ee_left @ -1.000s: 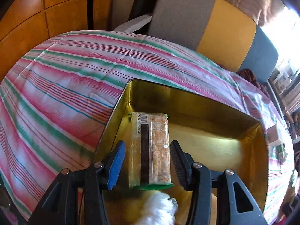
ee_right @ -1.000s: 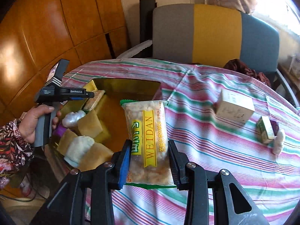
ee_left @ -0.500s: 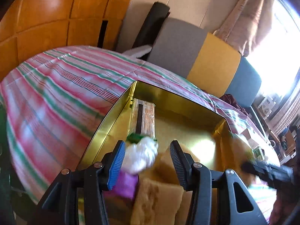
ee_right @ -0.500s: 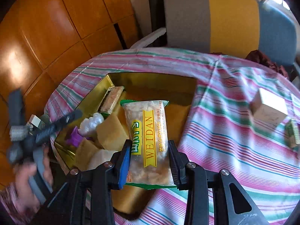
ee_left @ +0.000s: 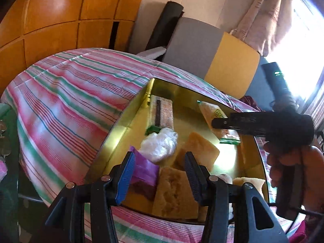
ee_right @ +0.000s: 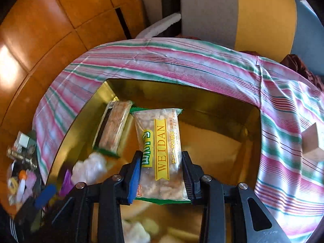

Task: Organize objects
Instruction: 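Release the biscuit pack from the left tool while the right tool drops the WEIDAN bag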

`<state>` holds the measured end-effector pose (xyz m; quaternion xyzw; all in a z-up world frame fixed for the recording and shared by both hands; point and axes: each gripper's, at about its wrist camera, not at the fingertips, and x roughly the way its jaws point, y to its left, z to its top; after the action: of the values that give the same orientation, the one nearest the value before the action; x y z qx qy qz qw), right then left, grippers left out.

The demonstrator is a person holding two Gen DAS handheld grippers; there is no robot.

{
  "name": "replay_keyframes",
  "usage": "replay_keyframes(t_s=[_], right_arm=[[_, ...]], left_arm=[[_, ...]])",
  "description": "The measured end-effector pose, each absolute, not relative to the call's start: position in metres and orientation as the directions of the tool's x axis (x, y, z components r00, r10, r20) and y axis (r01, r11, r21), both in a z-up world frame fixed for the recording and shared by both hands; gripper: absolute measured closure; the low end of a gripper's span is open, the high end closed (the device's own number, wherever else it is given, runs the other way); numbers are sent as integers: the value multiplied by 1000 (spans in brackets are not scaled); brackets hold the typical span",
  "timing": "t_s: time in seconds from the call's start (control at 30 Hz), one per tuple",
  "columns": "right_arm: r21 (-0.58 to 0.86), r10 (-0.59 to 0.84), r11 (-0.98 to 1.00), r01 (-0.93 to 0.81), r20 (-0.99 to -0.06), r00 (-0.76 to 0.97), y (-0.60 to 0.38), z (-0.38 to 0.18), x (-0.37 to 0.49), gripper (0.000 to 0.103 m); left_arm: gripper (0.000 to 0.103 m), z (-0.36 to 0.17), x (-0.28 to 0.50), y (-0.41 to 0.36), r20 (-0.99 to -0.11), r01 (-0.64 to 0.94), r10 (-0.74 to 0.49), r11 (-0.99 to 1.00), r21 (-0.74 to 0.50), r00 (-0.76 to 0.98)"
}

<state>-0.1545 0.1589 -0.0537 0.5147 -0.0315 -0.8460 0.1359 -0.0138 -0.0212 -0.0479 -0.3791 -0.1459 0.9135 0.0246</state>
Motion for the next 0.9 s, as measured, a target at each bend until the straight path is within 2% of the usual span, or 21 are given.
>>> replay_keyframes(t_s=[0.27,0.37,0.4,0.57,0.9], right_arm=[[226,-256,-967,120,-865,-431,137,-66,-183,64],[295,-319,-948,123,-842,-436,134,-67,-184,56],[274,-300,-954,123,-843,-447,133,-65,-182,53],[186,-250,-966,178,-838,-485,130,-53,-168,53],[208,-271,-961,179,-829,-488,147,-46,-145,51]], left_arm=[[53,-45,-13,-43,-671,116,128,-945,-306,-730],[53,-45,-13,-46,-668,126,120,-943,-308,-735],[53,-45,-13,-47,-664,130,118,-941,-312,-739],[52,-43,-7,-53,-642,163,91,-931,-325,-762],[52,-42,-3,-45,-642,145,94,-940,-309,-761]])
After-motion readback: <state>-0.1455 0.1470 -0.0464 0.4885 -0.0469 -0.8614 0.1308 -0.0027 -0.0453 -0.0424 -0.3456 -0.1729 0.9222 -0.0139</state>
